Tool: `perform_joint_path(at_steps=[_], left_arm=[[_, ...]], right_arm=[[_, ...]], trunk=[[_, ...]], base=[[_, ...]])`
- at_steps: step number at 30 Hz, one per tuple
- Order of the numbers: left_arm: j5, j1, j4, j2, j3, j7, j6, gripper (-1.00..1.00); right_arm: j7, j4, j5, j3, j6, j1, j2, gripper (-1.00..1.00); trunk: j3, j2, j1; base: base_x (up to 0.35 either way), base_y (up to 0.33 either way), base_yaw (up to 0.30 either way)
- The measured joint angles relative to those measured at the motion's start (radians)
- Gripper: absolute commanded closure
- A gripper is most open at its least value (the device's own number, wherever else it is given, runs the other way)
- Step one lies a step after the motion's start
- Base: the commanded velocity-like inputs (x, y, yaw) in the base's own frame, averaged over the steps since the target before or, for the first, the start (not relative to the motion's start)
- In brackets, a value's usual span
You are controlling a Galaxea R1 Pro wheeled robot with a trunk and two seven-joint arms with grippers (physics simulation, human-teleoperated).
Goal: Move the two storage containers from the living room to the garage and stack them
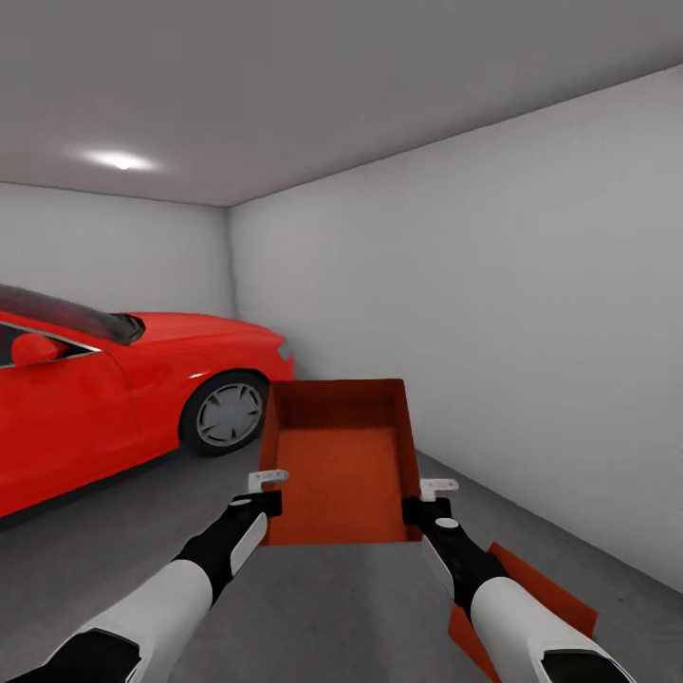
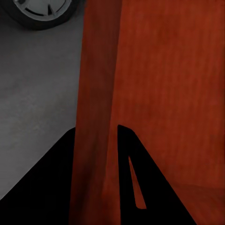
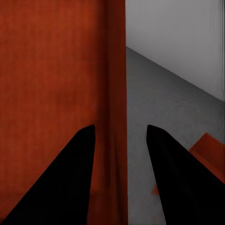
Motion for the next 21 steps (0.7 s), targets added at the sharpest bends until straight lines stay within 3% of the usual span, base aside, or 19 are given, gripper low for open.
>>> perform_joint_path(at_steps=[10,21], left_arm=[[-0.001,0.0,-0.005,0.0,-0.002,0.003,0.006,1.0],[-0.001,0.0,-0.006,0.0,-0.002,0.003,0.007,1.0]], right_arm=[[0.002,0.0,0.0,-0.004,0.0,0.0,0.0,1.0],[0.002,0.0,0.0,-0.004,0.0,0.0,0.0,1.0]], trunk=[[0.0,0.0,0.0],[0.0,0.0,0.001]], base=[[0.299,0.0,-0.245],[0.023,0.0,-0.245]])
